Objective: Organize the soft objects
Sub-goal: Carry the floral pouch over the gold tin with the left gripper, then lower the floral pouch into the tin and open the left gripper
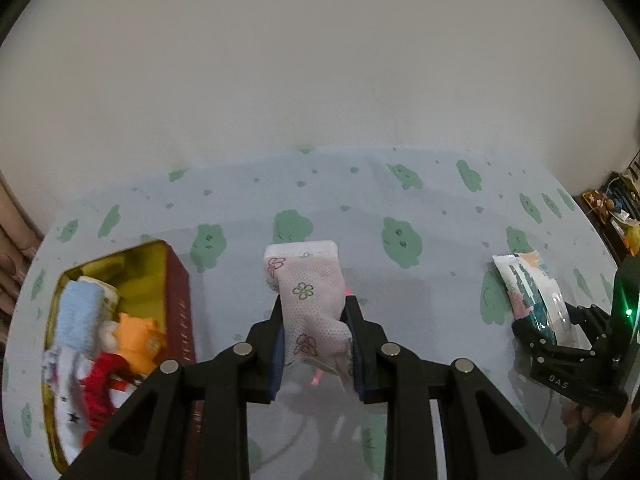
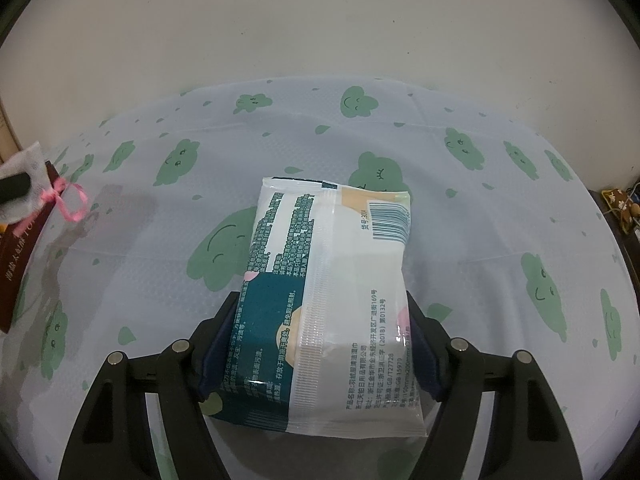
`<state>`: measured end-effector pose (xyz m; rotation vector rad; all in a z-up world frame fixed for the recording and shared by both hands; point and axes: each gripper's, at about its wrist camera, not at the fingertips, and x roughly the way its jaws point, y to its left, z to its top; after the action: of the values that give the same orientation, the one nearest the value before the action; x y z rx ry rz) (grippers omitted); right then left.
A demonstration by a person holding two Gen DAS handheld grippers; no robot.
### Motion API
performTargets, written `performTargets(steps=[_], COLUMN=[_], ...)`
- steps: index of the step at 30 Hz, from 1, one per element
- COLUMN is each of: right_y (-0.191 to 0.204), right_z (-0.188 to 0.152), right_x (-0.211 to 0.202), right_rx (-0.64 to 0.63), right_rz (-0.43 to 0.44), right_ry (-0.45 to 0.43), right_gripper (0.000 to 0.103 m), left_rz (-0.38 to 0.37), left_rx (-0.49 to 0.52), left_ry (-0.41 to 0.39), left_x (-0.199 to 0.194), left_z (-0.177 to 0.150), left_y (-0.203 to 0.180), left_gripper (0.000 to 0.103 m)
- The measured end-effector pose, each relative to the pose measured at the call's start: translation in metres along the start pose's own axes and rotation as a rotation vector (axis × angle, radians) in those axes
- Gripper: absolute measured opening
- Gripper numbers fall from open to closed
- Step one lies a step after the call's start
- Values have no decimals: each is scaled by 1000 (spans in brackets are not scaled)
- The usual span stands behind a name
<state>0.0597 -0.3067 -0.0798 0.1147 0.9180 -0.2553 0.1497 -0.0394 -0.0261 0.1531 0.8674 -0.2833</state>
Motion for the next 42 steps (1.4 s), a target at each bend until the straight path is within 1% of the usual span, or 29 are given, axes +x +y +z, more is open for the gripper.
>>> performTargets(steps=[4,9,15,19,23,26,31,34,40,42], right_y=[0,0,0,0,0,0,0,0,1,1], right_z=[0,0,0,0,0,0,0,0,0,0], right_x=[0,0,0,0,0,0,0,0,0,0], right_rx=[0,0,0,0,0,0,0,0,0,-1], right_rz=[0,0,0,-1,-1,-1,-1,-1,-2,-2], right_ry=[0,0,0,1,1,1,1,1,1,1], right_gripper=[72,72,72,72,72,72,72,72,72,72], left_rz=[0,51,101,118,155,154,180,173,164,158], left_rx=[-32,-30,-70,-123,-141,-167,-206,-247,-333,-348], left_ry=[-12,-54,-67,-47,-29,-17,-10,15,65,90], left_x=[-12,-29,-38,-36,-31,-28,-26,-21,-10,-7], left_z=[6,12,15,11,6,4,5,2,-11,-14], left_y=[13,28,58,83,102,115,136,153,179,184], left_gripper=[26,26,26,26,26,26,26,27,31,38])
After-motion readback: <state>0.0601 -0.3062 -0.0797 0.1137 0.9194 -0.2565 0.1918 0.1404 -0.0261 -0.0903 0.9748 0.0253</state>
